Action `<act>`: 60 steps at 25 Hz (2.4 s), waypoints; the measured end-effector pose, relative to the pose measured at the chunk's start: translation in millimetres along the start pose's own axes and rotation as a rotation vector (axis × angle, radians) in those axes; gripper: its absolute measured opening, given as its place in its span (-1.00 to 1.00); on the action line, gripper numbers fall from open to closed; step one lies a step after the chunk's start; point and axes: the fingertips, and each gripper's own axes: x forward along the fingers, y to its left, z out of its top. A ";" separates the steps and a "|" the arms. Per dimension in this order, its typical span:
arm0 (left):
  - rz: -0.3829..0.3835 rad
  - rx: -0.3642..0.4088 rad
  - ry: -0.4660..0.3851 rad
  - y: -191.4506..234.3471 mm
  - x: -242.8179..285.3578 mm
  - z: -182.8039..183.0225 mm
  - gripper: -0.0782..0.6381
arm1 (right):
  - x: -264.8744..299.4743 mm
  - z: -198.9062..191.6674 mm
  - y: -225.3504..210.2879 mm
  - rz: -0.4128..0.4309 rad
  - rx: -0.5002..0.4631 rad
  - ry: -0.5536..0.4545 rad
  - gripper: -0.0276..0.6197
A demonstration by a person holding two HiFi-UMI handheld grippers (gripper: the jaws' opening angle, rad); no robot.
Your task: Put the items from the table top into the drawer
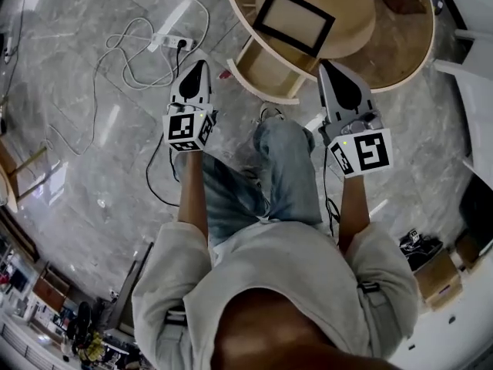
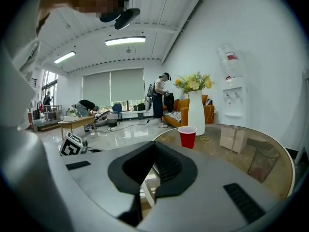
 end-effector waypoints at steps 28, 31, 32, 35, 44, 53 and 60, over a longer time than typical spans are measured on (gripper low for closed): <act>-0.108 0.032 -0.207 -27.0 -37.2 -66.4 -0.74 | 57.4 -54.7 18.3 0.127 -0.823 0.221 -0.84; -0.104 0.036 -0.221 -27.2 -44.0 -60.9 -0.74 | 65.2 -54.2 20.5 0.166 -0.808 0.250 -0.82; -0.103 0.036 -0.227 -27.4 -46.4 -59.5 -0.74 | 67.1 -59.3 22.1 0.194 -0.802 0.282 -0.63; -0.099 0.029 -0.242 -29.1 -52.1 -57.3 -0.74 | 70.9 -75.0 20.1 0.246 -0.797 0.364 -0.38; -0.077 0.032 -0.254 -24.9 -62.3 -57.9 -0.74 | 87.7 -90.1 -3.3 0.255 -0.693 0.467 -0.60; -0.061 0.028 -0.268 -25.0 -69.6 -53.7 -0.74 | 85.6 -88.2 -1.3 0.216 -0.733 0.457 -0.64; -0.059 0.042 -0.261 -28.0 -76.4 -53.5 -0.74 | 76.6 -81.7 8.1 0.203 -0.774 0.400 -0.65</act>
